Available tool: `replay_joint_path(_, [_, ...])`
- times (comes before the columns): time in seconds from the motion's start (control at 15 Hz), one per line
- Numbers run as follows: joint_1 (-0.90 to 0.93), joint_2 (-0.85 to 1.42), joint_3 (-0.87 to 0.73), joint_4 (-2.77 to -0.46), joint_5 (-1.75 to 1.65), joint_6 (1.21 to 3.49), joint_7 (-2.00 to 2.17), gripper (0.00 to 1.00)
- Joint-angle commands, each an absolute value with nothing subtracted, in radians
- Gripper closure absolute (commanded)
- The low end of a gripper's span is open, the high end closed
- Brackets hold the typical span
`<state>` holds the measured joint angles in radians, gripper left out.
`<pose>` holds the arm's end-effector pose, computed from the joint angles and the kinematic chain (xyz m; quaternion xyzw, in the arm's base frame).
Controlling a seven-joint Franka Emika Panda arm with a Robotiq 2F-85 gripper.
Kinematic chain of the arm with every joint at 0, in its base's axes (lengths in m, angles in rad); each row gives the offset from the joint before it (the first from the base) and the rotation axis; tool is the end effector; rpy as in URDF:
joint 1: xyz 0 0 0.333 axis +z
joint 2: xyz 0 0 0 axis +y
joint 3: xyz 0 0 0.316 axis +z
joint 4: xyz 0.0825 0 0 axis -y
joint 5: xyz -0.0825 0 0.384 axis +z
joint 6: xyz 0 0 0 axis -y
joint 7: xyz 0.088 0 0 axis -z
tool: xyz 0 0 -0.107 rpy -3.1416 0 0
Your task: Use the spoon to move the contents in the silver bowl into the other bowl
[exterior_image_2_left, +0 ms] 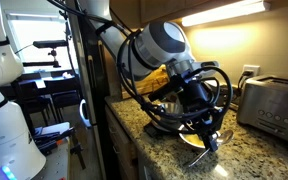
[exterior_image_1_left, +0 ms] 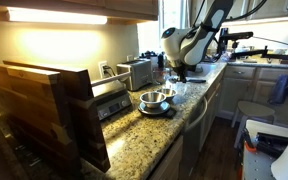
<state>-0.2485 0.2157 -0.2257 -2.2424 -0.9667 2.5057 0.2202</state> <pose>0.4881 -0.2437 0.2764 0.9504 0.0487 -0.0236 0.3064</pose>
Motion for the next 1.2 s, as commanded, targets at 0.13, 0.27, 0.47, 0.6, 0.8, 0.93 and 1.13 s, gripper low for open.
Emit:
replay_joint_path(0.13, [-0.291, 0.266, -0.259, -2.194, -0.838, 2.571, 0.099, 0.93])
replay_joint_path(0.27, [-0.298, 0.284, -0.264, -2.177, -0.787, 2.591, 0.067, 0.93])
replay_joint_path(0.47, [-0.301, 0.313, -0.266, -2.156, -0.716, 2.615, 0.025, 0.93])
replay_joint_path(0.6, [-0.298, 0.332, -0.265, -2.144, -0.671, 2.627, -0.001, 0.93])
replay_joint_path(0.8, [-0.295, 0.364, -0.264, -2.130, -0.609, 2.651, -0.038, 0.93])
replay_joint_path(0.93, [-0.293, 0.385, -0.265, -2.121, -0.571, 2.668, -0.059, 0.93])
replay_joint_path(1.13, [-0.290, 0.416, -0.269, -2.106, -0.522, 2.692, -0.087, 0.93])
